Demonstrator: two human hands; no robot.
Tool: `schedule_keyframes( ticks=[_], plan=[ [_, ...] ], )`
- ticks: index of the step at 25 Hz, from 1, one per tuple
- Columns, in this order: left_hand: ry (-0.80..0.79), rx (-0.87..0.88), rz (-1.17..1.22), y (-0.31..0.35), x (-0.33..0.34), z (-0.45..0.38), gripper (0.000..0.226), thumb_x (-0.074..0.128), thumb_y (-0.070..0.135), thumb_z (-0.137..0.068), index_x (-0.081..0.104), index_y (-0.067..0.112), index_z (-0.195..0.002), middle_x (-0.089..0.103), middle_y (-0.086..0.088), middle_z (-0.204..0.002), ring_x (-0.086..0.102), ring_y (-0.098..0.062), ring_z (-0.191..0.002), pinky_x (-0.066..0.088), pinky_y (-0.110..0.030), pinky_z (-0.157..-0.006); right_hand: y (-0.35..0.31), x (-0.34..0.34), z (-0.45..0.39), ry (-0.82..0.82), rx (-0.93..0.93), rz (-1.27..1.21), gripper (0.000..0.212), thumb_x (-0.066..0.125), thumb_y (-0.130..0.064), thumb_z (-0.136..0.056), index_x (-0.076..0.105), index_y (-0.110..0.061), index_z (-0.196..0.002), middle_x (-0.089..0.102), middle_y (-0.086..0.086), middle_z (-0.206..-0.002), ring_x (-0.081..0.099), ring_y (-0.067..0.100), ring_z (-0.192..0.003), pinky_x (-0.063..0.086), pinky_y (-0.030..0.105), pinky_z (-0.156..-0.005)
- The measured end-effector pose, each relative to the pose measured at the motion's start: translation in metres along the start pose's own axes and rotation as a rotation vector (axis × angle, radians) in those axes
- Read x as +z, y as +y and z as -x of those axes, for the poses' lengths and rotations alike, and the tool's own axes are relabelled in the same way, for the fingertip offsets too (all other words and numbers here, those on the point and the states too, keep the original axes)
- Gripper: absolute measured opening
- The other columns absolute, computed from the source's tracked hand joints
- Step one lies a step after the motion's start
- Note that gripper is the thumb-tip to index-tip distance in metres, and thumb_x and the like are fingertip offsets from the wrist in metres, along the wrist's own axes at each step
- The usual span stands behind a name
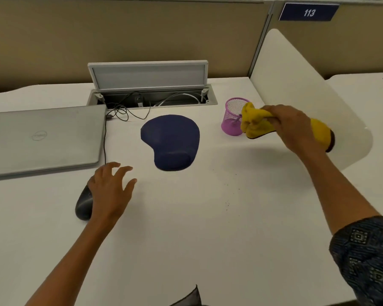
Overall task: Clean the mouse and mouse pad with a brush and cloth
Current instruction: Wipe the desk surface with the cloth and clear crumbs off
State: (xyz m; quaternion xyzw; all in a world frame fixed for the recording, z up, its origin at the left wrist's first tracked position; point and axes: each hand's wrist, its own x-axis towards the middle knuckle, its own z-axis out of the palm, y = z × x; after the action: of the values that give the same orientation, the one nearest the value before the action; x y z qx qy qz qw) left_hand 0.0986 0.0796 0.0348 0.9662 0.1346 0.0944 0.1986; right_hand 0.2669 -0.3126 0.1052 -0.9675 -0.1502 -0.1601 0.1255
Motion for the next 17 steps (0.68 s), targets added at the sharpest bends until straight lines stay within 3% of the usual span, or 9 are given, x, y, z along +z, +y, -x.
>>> schedule_keyframes(
  ticks=[2,5,6,8,11,17],
  plan=[
    [0.007,-0.072,-0.034,-0.01,-0.005,0.001,0.041,0.066,0.023,-0.084,0.058,0.01,-0.122,0.044,-0.019,-0.135,0.032,-0.038,-0.128,0.021,-0.055,-0.104,-0.019,0.037,0.016,-0.173,0.083,-0.028,0.039,0.047,-0.031,-0.095,0.05,-0.016,-0.13,0.061,0.016,-0.122,0.054,0.036,-0.111,0.044,0.048,-0.09],
    [-0.004,-0.145,-0.088,-0.028,-0.011,0.007,0.051,0.069,0.021,-0.081,0.052,0.008,-0.127,0.039,-0.024,-0.135,0.031,-0.042,-0.127,0.024,-0.056,-0.102,-0.036,0.086,0.045,-0.44,0.227,0.147,0.059,0.048,-0.027,-0.095,0.022,-0.021,-0.147,0.028,0.01,-0.153,0.028,0.034,-0.139,0.026,0.06,-0.109],
    [-0.025,-0.169,-0.09,-0.034,-0.014,0.009,0.054,0.07,0.021,-0.08,0.05,0.007,-0.129,0.038,-0.024,-0.135,0.032,-0.043,-0.126,0.026,-0.056,-0.101,-0.038,0.094,0.045,-0.452,0.256,0.189,0.062,0.047,-0.021,-0.095,0.015,-0.024,-0.149,0.021,0.009,-0.156,0.022,0.037,-0.141,0.024,0.063,-0.109],
    [-0.085,-0.234,-0.041,-0.043,-0.017,0.01,0.06,0.07,0.019,-0.08,0.044,0.007,-0.132,0.037,-0.026,-0.133,0.037,-0.045,-0.12,0.032,-0.055,-0.097,-0.044,0.1,0.036,-0.427,0.277,0.205,0.065,0.046,-0.011,-0.095,0.013,-0.025,-0.149,0.023,0.012,-0.155,0.029,0.041,-0.137,0.03,0.063,-0.106],
    [-0.14,-0.317,0.068,-0.051,-0.019,0.008,0.07,0.071,0.018,-0.078,0.035,0.009,-0.137,0.041,-0.026,-0.129,0.046,-0.045,-0.111,0.039,-0.051,-0.092,-0.069,0.101,0.039,-0.45,0.185,0.26,0.067,0.049,-0.01,-0.093,0.013,-0.022,-0.149,0.027,0.014,-0.153,0.041,0.039,-0.13,0.041,0.052,-0.102],
    [-0.125,-0.355,0.205,-0.057,-0.024,0.006,0.084,0.078,0.021,-0.07,0.031,0.012,-0.139,0.051,-0.021,-0.126,0.05,-0.038,-0.112,0.039,-0.048,-0.093,-0.144,0.083,0.136,-0.531,-0.202,0.319,0.076,0.045,-0.006,-0.093,-0.005,-0.025,-0.149,0.007,0.014,-0.158,0.024,0.042,-0.139,0.039,0.049,-0.099]
  ],
)
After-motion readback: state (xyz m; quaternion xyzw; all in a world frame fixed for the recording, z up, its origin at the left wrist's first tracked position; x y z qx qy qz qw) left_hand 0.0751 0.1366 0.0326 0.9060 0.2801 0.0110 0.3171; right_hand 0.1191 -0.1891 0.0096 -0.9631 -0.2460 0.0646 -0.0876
